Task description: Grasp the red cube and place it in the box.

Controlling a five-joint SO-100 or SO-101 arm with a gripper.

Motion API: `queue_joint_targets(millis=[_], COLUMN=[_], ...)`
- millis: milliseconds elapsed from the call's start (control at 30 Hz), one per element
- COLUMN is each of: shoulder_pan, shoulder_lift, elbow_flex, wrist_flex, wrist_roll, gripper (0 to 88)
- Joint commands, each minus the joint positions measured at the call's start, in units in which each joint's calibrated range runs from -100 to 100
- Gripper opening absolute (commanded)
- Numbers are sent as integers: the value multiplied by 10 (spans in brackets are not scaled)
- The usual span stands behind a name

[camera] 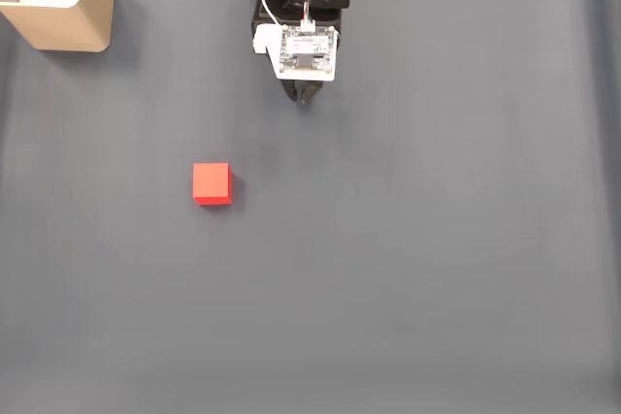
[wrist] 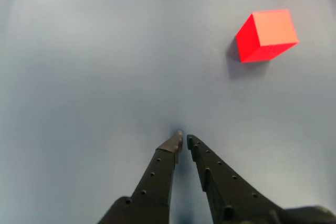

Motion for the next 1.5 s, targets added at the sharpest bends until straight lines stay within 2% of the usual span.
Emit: queue_joint_targets(millis=[0, 533, 967, 1233, 1467], shoulder_pan=[1, -21, -19, 17, 88], shoulder_lift=[4, 150, 287, 347, 380], elbow_flex=[3, -179, -386, -486, -529], wrist_flex=[-40, -64, 25, 81, 89], wrist_roll=[1, 1, 8, 11, 29], gripper=[0, 0, 0, 0, 2])
